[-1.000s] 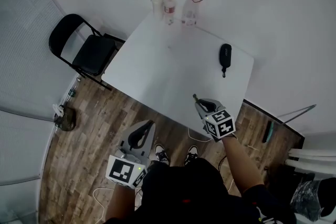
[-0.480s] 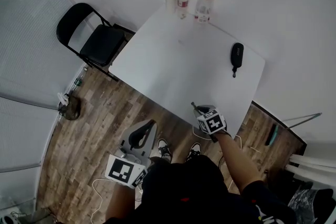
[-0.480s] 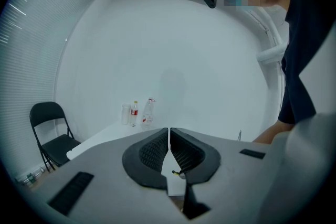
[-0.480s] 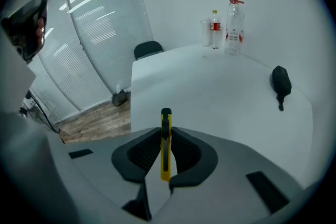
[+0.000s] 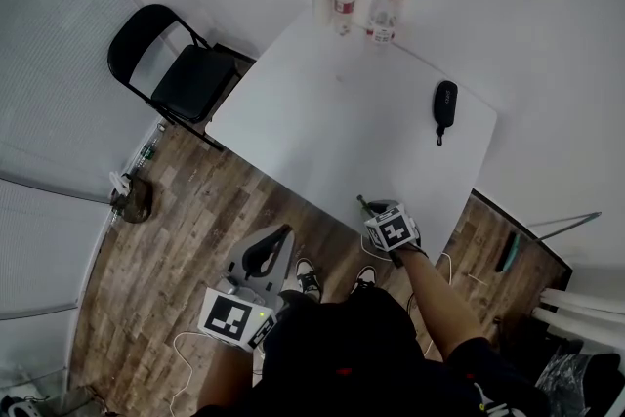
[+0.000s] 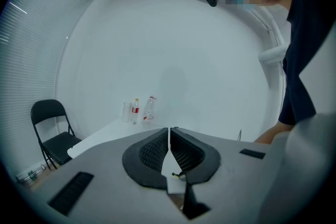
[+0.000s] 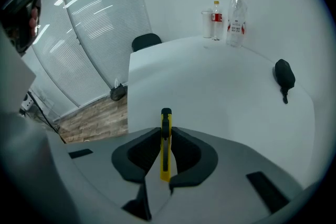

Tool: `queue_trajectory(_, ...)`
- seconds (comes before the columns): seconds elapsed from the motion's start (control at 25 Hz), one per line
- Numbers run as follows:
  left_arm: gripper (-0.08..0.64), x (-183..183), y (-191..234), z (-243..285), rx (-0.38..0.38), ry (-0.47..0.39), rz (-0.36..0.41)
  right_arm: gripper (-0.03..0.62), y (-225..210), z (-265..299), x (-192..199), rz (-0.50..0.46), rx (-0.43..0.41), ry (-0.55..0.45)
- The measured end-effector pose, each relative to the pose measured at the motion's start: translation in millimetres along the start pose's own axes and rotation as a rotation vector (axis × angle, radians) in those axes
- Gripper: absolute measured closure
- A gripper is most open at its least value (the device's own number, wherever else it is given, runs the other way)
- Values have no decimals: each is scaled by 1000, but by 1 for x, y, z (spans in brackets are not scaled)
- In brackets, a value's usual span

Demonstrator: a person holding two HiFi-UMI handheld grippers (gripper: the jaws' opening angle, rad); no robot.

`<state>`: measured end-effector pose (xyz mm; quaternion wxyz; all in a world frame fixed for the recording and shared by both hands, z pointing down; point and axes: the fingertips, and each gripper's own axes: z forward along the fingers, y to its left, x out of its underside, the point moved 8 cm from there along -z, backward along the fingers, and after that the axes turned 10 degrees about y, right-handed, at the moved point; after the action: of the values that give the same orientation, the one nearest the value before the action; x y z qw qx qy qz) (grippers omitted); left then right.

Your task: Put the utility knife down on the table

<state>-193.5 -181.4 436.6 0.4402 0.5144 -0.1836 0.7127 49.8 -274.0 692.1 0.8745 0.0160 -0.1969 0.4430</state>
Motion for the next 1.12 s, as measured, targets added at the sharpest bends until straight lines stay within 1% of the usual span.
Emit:
queue_trajectory(0.2, 529, 2, 0, 1, 3, 12, 9, 520, -2, 4, 3, 27, -4, 3)
queue_trajectory(0.32, 529, 2, 0, 1, 1, 10, -2, 518, -3, 4, 5, 38, -12, -1)
queue_trajectory(0.4, 529, 2, 1, 0, 0, 9, -4, 493, -3, 2, 4, 43, -13, -6)
queue_trajectory(0.48, 529, 0, 1, 0, 0, 6, 1, 488, -5, -8, -1, 51, -4, -36)
queue_trajectory(0.56, 529, -3, -1, -1, 2, 3, 5, 489, -7, -28, -9, 69, 11, -109)
queue_trajectory(0.68, 529, -7, -4, -2, 10, -16, 15, 491, -7, -73, -23, 100, 17, -263)
queue_trajectory(0.84, 529, -18, -14, 2, 35, -36, 40, 511, -2, -134, -37, 116, -9, -442)
queue_trajectory(1.0, 529, -26, -28, 4, 67, -55, 65, 528, 8, -190, -43, 86, 12, -573)
queue_trajectory(1.12, 529, -33, -38, 6, 94, -69, 77, 541, 15, -226, -41, 80, 36, -649)
